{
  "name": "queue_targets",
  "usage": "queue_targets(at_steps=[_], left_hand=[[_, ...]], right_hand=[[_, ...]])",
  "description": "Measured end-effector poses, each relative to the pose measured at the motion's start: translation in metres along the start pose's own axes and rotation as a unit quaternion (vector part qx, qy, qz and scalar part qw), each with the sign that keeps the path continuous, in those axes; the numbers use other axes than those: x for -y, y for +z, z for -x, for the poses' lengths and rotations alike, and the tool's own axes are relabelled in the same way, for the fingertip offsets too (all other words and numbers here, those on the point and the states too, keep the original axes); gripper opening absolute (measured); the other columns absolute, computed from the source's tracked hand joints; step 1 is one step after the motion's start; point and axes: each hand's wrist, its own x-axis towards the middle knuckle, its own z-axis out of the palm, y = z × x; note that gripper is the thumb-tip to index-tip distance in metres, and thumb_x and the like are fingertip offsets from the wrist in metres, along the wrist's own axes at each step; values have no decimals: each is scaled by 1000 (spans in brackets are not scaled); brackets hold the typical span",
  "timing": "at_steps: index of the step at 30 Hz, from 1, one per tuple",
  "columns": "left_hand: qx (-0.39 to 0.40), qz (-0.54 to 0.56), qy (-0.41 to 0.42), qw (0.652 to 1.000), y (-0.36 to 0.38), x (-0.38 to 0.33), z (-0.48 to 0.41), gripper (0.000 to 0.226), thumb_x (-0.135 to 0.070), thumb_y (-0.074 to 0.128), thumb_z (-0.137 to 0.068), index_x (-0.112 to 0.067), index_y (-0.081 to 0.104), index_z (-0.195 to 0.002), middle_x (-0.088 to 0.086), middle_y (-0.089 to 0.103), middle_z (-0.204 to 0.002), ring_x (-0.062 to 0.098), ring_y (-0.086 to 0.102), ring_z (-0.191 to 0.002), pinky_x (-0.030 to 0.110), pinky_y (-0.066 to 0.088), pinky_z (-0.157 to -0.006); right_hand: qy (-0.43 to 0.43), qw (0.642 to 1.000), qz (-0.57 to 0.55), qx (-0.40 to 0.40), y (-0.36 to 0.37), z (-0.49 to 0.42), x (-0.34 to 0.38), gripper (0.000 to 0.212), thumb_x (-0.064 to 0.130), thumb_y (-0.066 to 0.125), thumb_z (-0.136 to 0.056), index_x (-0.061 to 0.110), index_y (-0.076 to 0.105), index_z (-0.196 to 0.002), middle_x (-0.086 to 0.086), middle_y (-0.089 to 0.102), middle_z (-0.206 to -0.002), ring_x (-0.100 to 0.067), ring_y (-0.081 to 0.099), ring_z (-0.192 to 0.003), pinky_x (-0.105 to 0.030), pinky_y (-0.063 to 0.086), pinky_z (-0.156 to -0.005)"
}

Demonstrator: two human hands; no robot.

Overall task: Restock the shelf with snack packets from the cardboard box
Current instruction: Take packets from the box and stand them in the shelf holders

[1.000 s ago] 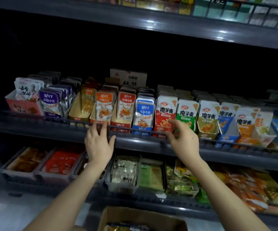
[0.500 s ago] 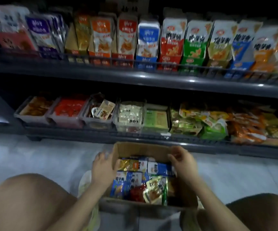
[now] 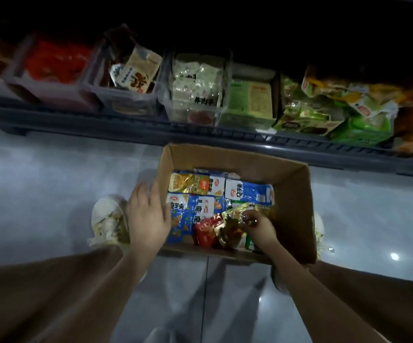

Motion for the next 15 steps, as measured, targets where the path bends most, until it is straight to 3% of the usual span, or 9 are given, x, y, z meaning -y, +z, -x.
queue_targets(at_steps=[3,5,9,12,15], left_hand=[[-42,45,92,994,21,-34,5,38,-26,54,-87,-3,58,-118,15,61,-107,31,56,-98,42,48,-85],[40,88,106,990,39,-58,5,39,-34,48,-89,-6,62,-113,11,64,-105,29,59,-98,40,49,-84],[262,66,99,958,98,-83,-11,43,-35,51,-96,-11,49,-131,7,53,-126,23,47,-118,32,37,-97],[329,-12,122,937,140,-97,-24,48,-37,54,-94,-13,45,-135,8,49,-131,25,43,-122,34,35,-102],[350,-76,119,926,168,-113,-24,52,-30,63,-88,-16,42,-134,9,48,-133,26,42,-123,34,35,-100]], right_hand=[[20,999,-25,-2,8,-14,-9,32,9,73,-81,15,63,-111,-7,66,-113,-25,62,-105,-36,51,-90],[24,999,-28,-8,6,-19,-15,34,11,74,-80,18,62,-111,-6,66,-114,-26,62,-108,-38,51,-92],[38,999,-21,-28,-12,-25,-24,40,14,72,-82,22,60,-120,0,64,-119,-21,59,-111,-32,47,-93],[101,992,-63,-35,-17,-33,-40,41,12,69,-84,20,57,-123,-1,63,-120,-22,57,-115,-38,46,-99],[154,982,-101,-32,-13,-42,-50,40,8,65,-87,17,54,-125,-3,59,-124,-23,55,-117,-30,43,-89]])
